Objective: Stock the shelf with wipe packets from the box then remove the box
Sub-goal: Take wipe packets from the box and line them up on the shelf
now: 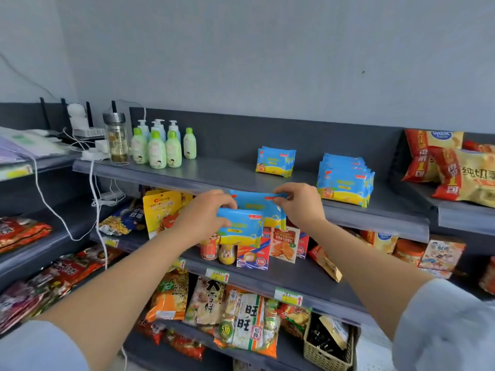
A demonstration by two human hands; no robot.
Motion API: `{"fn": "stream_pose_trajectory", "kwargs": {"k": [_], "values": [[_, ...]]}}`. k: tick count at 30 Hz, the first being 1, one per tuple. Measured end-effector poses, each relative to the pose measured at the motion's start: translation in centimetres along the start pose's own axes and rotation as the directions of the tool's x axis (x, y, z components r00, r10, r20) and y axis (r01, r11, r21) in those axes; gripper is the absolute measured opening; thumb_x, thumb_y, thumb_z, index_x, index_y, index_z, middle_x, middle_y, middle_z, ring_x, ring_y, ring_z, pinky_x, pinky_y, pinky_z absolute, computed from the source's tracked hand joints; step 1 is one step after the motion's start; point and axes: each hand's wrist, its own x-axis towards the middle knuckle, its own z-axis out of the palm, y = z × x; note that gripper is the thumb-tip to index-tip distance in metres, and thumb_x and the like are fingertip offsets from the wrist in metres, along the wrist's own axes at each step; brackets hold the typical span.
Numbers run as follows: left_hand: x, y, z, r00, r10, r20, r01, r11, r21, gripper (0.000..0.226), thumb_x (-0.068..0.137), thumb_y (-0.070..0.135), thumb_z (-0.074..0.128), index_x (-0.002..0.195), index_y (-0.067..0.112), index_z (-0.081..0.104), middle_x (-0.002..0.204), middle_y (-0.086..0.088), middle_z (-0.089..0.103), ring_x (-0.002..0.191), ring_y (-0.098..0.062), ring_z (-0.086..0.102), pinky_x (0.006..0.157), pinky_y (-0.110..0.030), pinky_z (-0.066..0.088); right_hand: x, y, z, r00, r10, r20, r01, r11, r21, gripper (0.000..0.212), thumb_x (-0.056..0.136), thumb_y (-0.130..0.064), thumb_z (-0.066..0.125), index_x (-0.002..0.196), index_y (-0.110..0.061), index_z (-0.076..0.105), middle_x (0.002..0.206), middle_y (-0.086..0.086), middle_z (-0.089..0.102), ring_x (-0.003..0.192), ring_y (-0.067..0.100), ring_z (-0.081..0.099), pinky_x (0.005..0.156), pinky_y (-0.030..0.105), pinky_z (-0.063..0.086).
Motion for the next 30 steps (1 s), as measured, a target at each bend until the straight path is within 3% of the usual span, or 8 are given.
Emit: {"fn": "stream_pose_trajectory", "kwargs": {"k": [6,11,14,18,22,30], "values": [[7.0,-0.8,-0.4,0.998,0.037,-0.055,-0.042,0.995,-0.086,0.031,0.072,0.011,0.081,0.099,0.018,0.069,0.094,0.005,0.058,0.088,-0.009,0.054,0.076,-0.020,0.038,6.7,1.3,0.2,0.996,0.034,-0.078,-0.031,0.999,0.033,0.019,0.087,-0.020,0.069,0.105,-0.018,0.072,0.092,-0.004,0.062,0.079,0.011,0.056,0.071,0.022,0.044],[13.0,-1.9,0.5,0.996,0.021,-0.087,-0.037,0.981,-0.189,0.030,0.072,0.010,0.081,0.096,0.021,0.067,0.089,0.014,0.056,0.083,-0.002,0.053,0.065,-0.007,0.036,12.4,3.2,1.1,0.991,0.064,-0.114,-0.059,0.997,0.045,0.019,0.086,-0.020,0.071,0.105,-0.019,0.073,0.090,-0.005,0.061,0.075,0.011,0.055,0.072,0.022,0.041],[16.1,-2.5,1.3,0.996,0.021,-0.091,-0.041,0.974,-0.223,0.029,0.072,0.009,0.080,0.094,0.024,0.067,0.091,0.012,0.058,0.084,-0.001,0.055,0.068,-0.011,0.038,15.2,4.7,1.7,0.992,0.071,-0.107,-0.070,0.997,0.019,0.021,0.086,-0.021,0.070,0.106,-0.020,0.072,0.092,-0.003,0.062,0.075,0.012,0.055,0.068,0.021,0.038],[19.4,-3.2,2.6,0.997,0.032,-0.069,-0.047,0.971,-0.235,0.029,0.073,0.009,0.080,0.091,0.026,0.065,0.092,0.012,0.059,0.084,-0.001,0.055,0.068,-0.012,0.040,17.9,6.6,2.6,0.987,0.114,-0.114,-0.113,0.993,0.017,0.022,0.087,-0.021,0.069,0.109,-0.020,0.071,0.102,0.001,0.066,0.079,0.012,0.056,0.066,0.021,0.040],[22.3,-4.4,4.0,0.998,0.046,-0.042,-0.055,0.969,-0.241,0.027,0.075,0.009,0.078,0.089,0.027,0.064,0.093,0.012,0.058,0.083,-0.001,0.055,0.067,-0.013,0.042,20.4,8.7,3.9,0.982,0.160,-0.106,-0.160,0.987,0.006,0.020,0.088,-0.021,0.069,0.108,-0.020,0.071,0.107,0.000,0.067,0.079,0.010,0.057,0.054,0.015,0.038],[32.1,-8.3,7.1,0.993,0.097,0.065,-0.075,0.956,-0.283,0.027,0.077,0.011,0.077,0.094,0.026,0.064,0.096,0.013,0.057,0.085,-0.002,0.055,0.068,-0.012,0.044,27.9,12.2,7.3,0.938,0.306,-0.159,-0.317,0.948,-0.044,0.019,0.090,-0.017,0.065,0.107,-0.020,0.070,0.108,0.002,0.066,0.081,0.014,0.057,0.064,0.023,0.041]]}}
